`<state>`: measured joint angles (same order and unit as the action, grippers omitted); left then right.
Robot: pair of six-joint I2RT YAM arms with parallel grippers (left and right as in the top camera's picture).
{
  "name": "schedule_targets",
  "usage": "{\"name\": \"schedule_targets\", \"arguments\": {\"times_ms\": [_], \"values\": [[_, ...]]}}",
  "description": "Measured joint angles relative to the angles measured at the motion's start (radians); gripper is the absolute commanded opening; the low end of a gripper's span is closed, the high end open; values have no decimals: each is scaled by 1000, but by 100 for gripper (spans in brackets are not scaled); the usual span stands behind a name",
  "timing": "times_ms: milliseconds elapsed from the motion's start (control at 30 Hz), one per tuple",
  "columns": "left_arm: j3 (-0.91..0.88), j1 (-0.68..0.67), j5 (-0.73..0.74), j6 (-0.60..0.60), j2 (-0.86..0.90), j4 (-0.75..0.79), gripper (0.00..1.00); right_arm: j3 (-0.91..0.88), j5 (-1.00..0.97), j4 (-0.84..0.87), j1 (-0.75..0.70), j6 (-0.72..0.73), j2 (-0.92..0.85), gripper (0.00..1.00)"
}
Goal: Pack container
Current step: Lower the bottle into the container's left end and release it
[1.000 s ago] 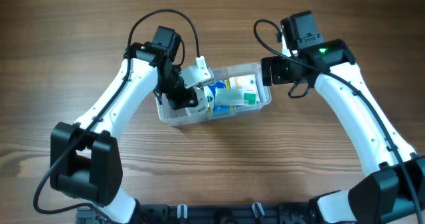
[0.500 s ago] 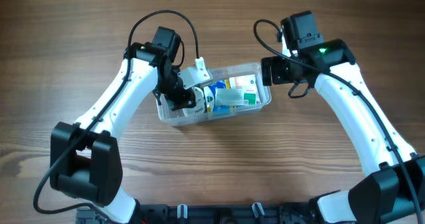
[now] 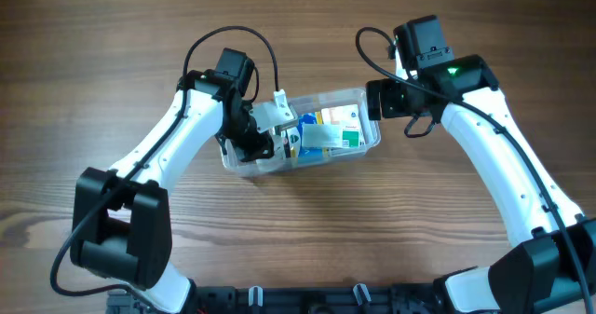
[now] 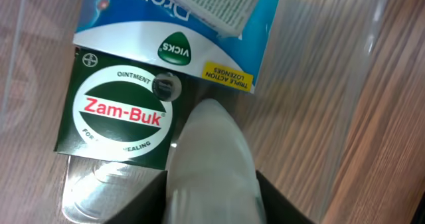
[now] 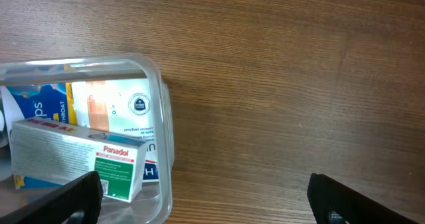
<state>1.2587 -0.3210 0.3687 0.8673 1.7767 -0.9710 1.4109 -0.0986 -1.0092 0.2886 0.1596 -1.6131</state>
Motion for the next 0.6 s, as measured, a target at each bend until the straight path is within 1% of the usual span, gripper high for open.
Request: {"name": "schedule_targets", "arguments": {"times_ms": [67, 100, 167, 200, 267, 400, 600], "values": [[0, 0, 4, 5, 0, 0, 67, 0, 0, 0, 0, 0, 0, 100], [0, 0, 6, 10, 0, 0, 73, 0, 0, 0, 0, 0, 0, 100], [0, 0, 12, 11, 0, 4, 81, 0, 0, 0, 0, 0, 0, 100], [0, 0, 16, 10, 0, 5, 88, 0, 0, 0, 0, 0, 0, 100], [0, 0, 22, 10, 0, 1, 91, 0, 0, 0, 0, 0, 0, 100], [0, 0, 23, 10, 0, -14, 93, 0, 0, 0, 0, 0, 0, 100], [0, 0, 31, 10, -11, -15, 93, 0, 0, 0, 0, 0, 0, 100]]}}
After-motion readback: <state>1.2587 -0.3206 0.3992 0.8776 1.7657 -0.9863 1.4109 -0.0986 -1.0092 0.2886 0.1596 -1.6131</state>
